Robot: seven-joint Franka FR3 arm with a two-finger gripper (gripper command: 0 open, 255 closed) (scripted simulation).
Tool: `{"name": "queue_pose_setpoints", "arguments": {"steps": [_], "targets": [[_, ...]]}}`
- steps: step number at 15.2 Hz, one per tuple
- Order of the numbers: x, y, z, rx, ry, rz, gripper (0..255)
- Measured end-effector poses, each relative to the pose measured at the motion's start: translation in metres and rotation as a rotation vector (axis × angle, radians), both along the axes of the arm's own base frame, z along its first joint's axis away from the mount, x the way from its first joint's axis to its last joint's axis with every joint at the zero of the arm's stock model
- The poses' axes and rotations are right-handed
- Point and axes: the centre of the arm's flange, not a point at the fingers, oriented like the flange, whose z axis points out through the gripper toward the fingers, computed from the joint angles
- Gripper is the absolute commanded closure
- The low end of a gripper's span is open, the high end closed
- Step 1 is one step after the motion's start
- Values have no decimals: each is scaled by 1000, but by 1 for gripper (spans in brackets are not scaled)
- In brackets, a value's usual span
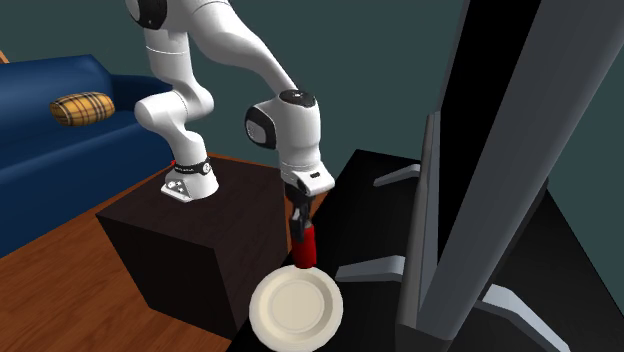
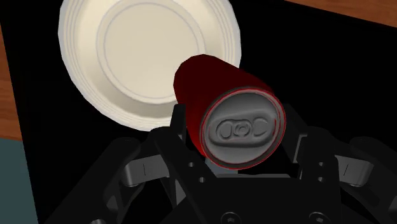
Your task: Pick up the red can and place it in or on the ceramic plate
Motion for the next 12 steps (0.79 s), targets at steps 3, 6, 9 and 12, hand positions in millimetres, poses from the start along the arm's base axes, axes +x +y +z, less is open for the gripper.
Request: {"name": "queue_pose_setpoints", "arguments": {"steps": [3, 6, 9, 12], "targets": [[7, -37, 5, 0, 0, 0, 255], [9, -74, 6, 0, 0, 0, 255], [10, -86, -3, 0, 1, 1, 255], [10, -87, -19, 0, 1, 2, 255]]}}
